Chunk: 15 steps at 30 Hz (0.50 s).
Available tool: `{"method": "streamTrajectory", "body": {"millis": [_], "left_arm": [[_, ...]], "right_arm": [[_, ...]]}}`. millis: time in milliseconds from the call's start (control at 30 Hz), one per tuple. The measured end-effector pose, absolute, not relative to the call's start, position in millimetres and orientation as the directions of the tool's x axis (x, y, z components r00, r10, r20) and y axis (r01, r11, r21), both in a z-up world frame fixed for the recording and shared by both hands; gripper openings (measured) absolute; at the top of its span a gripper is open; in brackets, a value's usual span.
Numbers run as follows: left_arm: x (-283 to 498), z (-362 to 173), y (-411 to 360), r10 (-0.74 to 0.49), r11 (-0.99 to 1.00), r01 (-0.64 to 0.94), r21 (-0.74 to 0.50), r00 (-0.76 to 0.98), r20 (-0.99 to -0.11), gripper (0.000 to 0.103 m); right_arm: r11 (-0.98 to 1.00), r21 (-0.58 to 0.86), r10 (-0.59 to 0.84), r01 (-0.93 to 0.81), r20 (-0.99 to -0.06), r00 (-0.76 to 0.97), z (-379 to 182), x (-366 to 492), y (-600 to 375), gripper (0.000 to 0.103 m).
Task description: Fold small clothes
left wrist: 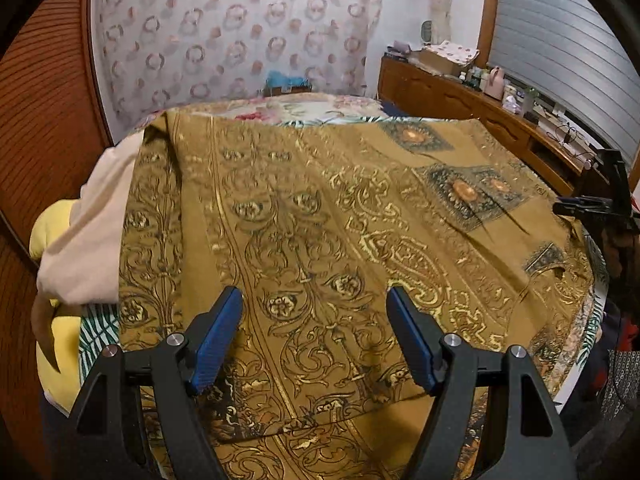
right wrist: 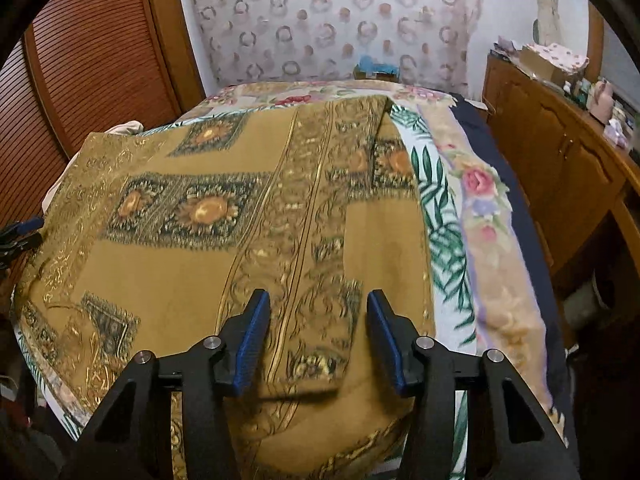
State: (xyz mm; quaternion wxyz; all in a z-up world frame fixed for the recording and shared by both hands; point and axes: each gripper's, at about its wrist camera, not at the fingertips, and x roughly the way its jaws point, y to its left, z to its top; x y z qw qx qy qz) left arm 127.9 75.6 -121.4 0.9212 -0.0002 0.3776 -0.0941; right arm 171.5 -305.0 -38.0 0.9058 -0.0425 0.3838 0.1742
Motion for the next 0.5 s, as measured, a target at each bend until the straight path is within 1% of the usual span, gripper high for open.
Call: {"method": "streamTrajectory", "body": {"millis": [33,133,200,267,400,500], "left_arm": [[129.3,-123.6,75.7,-0.17,0.983,0.171,-0.069,0.692,-0.701,0.075],[135.3,-133.0,77.2,-0.158,0.984,0.164,-0.063,0.668,-0.727,0.075],[138.1,-140.2,76.8,-0.153,0.984,0.167,-0.057,0.647,-0.747,0.075],[136.6,-142.0,73.8,-0.138,0.985,0.171,-0.033,0.649,-0.748,0.076],[136.9,-144.6,64.6,-0.121,0.982,0.188,0.002,0.643,-0.757,0.083],[136.0,-144.6,63.5,-0.121,0.982,0.187,0.003,0.643,-0.757,0.083]], "right_arm": [[0.941,0.051,0.268,-0.334,-0.714,0.646,-39.4,171.3,-306.2,0.046],[0.938,0.024,0.26,-0.346,-0.71,0.655,-42.5,163.7,-295.4,0.044],[0.939,0.0,0.245,-0.345,-0.702,0.668,-46.8,156.9,-293.7,0.044],[0.94,0.005,0.25,-0.342,-0.694,0.675,-46.8,154.0,-295.2,0.044],[0.939,-0.012,0.244,-0.344,-0.682,0.689,-58.5,150.6,-293.6,0.044],[0.937,-0.032,0.236,-0.348,-0.678,0.696,-66.9,150.6,-287.4,0.044]]}}
